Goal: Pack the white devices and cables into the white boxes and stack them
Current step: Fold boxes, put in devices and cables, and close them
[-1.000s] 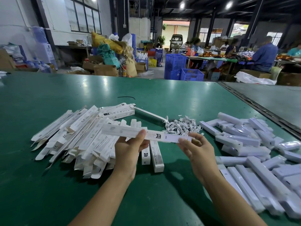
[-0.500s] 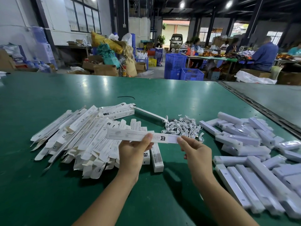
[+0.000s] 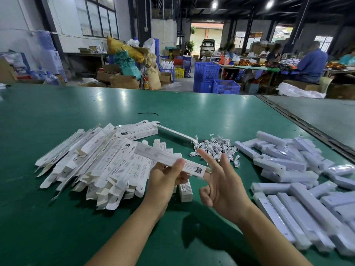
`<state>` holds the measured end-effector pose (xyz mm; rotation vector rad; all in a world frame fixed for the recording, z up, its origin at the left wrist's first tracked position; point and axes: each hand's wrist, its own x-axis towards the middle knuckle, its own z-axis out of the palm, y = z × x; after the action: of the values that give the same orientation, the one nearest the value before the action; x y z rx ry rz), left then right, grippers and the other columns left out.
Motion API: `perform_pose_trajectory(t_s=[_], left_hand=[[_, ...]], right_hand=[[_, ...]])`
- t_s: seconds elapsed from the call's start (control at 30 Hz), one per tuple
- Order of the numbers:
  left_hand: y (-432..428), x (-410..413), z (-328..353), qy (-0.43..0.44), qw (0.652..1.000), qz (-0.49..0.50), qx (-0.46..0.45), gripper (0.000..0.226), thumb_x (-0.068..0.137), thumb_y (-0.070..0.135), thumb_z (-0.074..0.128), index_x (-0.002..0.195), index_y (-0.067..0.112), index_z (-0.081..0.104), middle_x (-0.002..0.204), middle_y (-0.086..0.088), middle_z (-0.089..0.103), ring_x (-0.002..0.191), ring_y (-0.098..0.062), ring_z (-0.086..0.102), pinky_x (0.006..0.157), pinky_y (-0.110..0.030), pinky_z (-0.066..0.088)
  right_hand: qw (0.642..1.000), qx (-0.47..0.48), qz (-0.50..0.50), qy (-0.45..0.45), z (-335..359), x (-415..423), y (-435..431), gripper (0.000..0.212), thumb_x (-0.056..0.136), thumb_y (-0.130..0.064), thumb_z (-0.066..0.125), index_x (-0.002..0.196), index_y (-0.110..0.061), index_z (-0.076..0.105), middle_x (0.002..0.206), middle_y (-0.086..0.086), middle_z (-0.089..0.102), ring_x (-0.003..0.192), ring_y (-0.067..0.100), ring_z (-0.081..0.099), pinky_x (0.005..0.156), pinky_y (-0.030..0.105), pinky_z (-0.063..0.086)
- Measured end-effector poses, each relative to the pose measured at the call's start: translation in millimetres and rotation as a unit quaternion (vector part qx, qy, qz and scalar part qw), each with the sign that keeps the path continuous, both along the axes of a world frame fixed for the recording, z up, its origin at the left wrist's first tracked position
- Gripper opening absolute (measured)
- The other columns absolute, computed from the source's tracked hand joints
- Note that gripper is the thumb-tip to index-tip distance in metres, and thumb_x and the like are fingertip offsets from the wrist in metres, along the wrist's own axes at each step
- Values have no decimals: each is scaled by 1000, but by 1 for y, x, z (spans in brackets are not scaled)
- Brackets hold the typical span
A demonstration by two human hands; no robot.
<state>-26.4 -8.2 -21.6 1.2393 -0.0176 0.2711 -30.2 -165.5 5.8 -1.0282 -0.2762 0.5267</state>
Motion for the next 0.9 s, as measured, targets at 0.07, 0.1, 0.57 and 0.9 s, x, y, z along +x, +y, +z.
perform_pose_trajectory(t_s=[0.07,0.1,0.57,0.9], left_hand=[[2,1,1,7,1000,-3,-3,53,72,47,69,103,4,62,74,-5,71,63,-14,65,60,-23,54],[3,2,2,9,1000,-3,-7,54,73,48,68,103,5,60,72,-3,69,61,-12,63,58,-22,53],[16,2,13,121,988,13,-100,24,102,35,50,102,11,55,77,-4,60,72,-16,56,62,-29,45],[15,5,11,137,986,14,-93,20,100,35,53,105,17,59,69,4,69,68,-11,65,54,-25,54]], right_hand=[[1000,-1,-12,-10,1,0,0,59,86,-67,38,135,-38,52,123,10,67,38,22,57,39,22,44],[999,-19,-31,-28,1,1,0,54,89,-61,43,132,-31,54,116,12,70,37,22,57,39,22,43],[609,-725,-193,-256,-57,64,-29,63,99,-58,29,154,-27,22,164,0,10,150,23,5,116,45,18],[545,-741,-146,-365,-54,79,-20,56,101,-46,29,154,-32,20,162,-12,18,149,13,11,117,43,12]])
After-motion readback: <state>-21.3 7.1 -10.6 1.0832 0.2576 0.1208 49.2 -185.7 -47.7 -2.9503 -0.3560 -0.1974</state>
